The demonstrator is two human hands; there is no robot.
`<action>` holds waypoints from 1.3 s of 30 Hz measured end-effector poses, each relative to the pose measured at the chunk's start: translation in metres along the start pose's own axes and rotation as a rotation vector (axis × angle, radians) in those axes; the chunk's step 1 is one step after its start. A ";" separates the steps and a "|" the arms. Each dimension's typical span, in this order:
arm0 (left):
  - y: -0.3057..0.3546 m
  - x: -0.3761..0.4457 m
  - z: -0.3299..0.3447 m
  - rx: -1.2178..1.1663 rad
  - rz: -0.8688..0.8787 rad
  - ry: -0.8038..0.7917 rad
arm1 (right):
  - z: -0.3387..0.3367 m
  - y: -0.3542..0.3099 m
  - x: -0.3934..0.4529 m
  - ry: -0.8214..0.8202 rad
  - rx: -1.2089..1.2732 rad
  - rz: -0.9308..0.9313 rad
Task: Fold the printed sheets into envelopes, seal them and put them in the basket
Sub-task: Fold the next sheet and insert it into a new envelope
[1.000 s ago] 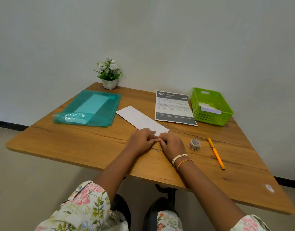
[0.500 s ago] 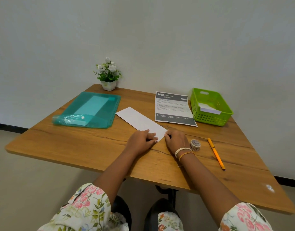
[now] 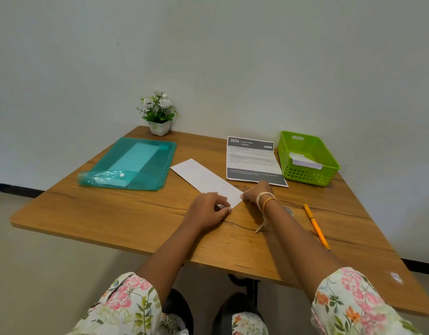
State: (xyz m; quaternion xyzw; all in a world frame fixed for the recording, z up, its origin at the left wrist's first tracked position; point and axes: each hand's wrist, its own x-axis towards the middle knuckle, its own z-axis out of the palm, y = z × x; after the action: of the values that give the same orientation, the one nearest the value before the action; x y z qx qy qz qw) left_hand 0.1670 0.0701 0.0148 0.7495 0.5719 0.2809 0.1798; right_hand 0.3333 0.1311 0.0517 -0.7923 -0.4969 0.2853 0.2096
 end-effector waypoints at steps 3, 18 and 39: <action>0.000 -0.001 0.000 0.030 0.026 0.046 | 0.001 -0.004 -0.001 -0.035 0.015 0.001; 0.016 -0.009 -0.018 -0.241 0.046 0.631 | 0.005 -0.012 -0.046 -0.410 0.932 -0.178; -0.025 0.003 -0.114 -1.210 -0.583 0.787 | 0.019 -0.006 -0.036 -0.148 0.925 -0.131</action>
State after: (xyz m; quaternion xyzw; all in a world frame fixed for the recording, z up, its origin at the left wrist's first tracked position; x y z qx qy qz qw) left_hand 0.0773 0.0744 0.0898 0.1855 0.5147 0.7309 0.4079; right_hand 0.3046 0.1017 0.0496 -0.5604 -0.3804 0.5185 0.5219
